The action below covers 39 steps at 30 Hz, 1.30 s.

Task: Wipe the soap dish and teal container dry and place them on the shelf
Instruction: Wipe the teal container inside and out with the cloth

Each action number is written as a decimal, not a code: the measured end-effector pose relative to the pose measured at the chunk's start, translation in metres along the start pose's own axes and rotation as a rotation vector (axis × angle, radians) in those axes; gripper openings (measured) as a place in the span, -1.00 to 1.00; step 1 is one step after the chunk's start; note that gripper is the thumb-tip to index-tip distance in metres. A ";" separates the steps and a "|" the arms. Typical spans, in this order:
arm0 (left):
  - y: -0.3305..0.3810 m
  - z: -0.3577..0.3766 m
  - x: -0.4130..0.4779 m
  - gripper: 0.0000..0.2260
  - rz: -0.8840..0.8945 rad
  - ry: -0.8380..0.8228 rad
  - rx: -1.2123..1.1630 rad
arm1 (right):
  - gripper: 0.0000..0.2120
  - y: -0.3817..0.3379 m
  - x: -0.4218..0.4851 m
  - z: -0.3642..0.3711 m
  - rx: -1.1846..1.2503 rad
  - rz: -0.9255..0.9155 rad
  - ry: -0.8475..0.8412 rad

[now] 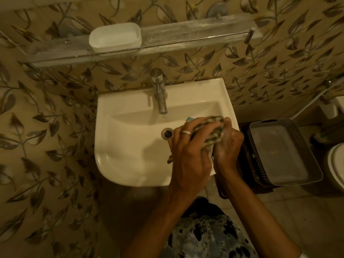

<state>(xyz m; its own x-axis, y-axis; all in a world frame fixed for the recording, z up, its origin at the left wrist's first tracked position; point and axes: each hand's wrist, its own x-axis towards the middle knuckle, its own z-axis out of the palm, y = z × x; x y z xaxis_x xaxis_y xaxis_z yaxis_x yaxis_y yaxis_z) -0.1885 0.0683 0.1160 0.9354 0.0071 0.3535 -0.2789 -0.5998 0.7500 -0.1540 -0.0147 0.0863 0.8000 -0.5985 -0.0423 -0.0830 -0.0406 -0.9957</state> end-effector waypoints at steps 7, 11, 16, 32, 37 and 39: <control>-0.021 -0.008 0.010 -0.48 -0.224 0.128 -0.261 | -0.54 -0.006 0.002 0.004 0.030 0.184 0.062; 0.008 0.001 -0.008 -0.57 -0.038 0.066 -0.099 | -0.56 -0.006 -0.004 -0.002 0.030 0.081 0.001; 0.011 0.000 -0.008 -0.58 0.051 -0.015 -0.090 | -0.59 -0.006 -0.005 -0.010 0.058 0.002 -0.055; -0.072 -0.024 0.008 -0.66 -0.932 0.152 -0.845 | -0.37 -0.022 0.010 -0.010 0.734 0.394 -0.110; -0.060 -0.010 -0.001 -0.68 -1.261 0.132 -1.121 | -0.46 -0.027 0.008 -0.005 0.872 0.306 -0.199; -0.055 -0.007 -0.004 -0.70 -1.327 0.089 -1.163 | -0.48 -0.027 0.007 -0.003 0.868 0.296 -0.231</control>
<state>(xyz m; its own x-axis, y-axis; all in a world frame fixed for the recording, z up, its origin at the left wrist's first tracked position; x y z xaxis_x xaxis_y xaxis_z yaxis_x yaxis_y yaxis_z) -0.1785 0.1070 0.0767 0.6365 0.0352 -0.7704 0.5550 0.6728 0.4893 -0.1481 -0.0204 0.1136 0.9227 -0.3122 -0.2261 0.0952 0.7529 -0.6512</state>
